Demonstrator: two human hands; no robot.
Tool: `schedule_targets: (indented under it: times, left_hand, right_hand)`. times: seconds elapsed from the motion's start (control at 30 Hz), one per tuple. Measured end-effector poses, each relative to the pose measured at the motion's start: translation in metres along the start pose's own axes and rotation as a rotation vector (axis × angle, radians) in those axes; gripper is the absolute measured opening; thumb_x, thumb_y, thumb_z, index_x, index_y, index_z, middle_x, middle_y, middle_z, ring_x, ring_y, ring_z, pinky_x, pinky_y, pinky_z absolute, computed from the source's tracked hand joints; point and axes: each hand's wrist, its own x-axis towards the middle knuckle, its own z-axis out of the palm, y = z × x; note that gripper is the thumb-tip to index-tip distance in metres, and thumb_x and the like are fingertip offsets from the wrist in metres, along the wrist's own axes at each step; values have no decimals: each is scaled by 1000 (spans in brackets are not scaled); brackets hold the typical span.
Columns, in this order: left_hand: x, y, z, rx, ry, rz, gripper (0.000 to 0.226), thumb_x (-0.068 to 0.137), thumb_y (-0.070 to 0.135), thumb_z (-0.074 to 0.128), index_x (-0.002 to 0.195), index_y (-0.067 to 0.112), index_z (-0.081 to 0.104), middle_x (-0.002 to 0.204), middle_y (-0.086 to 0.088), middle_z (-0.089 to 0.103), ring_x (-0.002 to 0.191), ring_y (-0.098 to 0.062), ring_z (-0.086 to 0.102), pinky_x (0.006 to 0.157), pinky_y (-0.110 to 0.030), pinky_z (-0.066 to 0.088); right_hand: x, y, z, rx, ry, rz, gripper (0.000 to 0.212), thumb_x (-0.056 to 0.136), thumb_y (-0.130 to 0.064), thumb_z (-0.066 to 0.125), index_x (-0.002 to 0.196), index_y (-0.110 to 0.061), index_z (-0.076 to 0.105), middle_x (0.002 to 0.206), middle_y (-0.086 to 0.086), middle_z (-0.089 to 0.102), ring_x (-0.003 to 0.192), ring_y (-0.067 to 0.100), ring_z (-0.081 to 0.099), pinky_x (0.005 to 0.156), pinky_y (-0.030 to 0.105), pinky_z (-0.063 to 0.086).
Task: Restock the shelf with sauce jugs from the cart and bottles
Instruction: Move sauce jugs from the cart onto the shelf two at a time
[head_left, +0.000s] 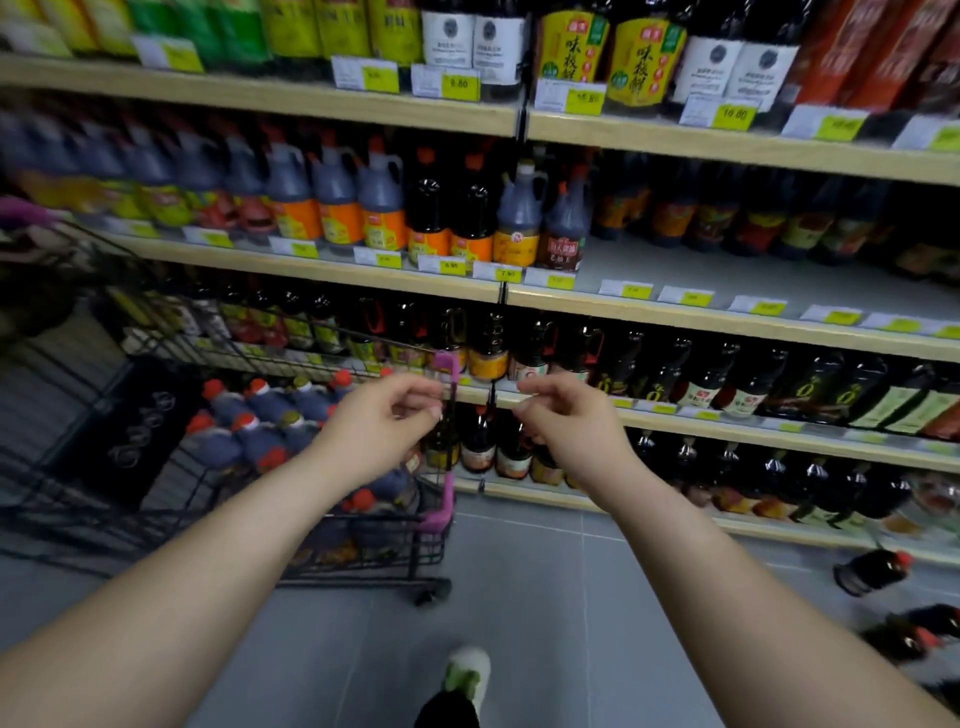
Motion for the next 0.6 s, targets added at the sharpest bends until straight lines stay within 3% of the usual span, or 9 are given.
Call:
schedule_targets:
  times: [0.17, 0.3, 0.43, 0.53, 0.6]
  left_hand:
    - [-65, -20, -51, -4, 81, -54, 20, 90, 5, 61, 106, 16, 62, 92, 0, 67, 81, 0, 62, 75, -16, 49]
    - [-98, -46, -100, 0, 144, -101, 19, 90, 9, 63, 105, 19, 63, 95, -3, 69, 86, -10, 62, 78, -23, 48]
    - [-121, -80, -161, 33, 171, -122, 17, 90, 10, 63, 103, 21, 63, 88, 6, 67, 75, 6, 60, 73, -16, 45]
    - [-126, -111, -218, 64, 151, -132, 17, 89, 15, 64, 97, 29, 63, 90, 8, 67, 84, -5, 63, 78, -21, 47]
    - [-126, -131, -250, 102, 107, -148, 15, 90, 17, 64, 103, 26, 65, 94, 6, 68, 88, -9, 62, 77, -15, 46]
  right_hand:
    - [-30, -8, 64, -6, -105, -10, 13, 89, -7, 62, 101, -12, 63, 79, 7, 59, 62, 15, 50, 59, 28, 43]
    - [-43, -26, 125, -40, -184, -56, 17, 88, -7, 60, 90, -24, 62, 81, 8, 60, 62, 16, 50, 62, 31, 42]
    - [-50, -46, 194, -72, -197, -105, 18, 88, -7, 58, 90, -24, 62, 83, 11, 60, 69, 22, 53, 66, 35, 44]
    - [-51, -60, 253, -93, -194, -89, 14, 90, -11, 61, 102, -17, 65, 76, 3, 59, 65, 17, 52, 63, 30, 44]
    - [-51, -67, 288, -122, -177, -61, 18, 91, -12, 60, 109, -13, 65, 76, 1, 59, 59, 12, 49, 54, 23, 40]
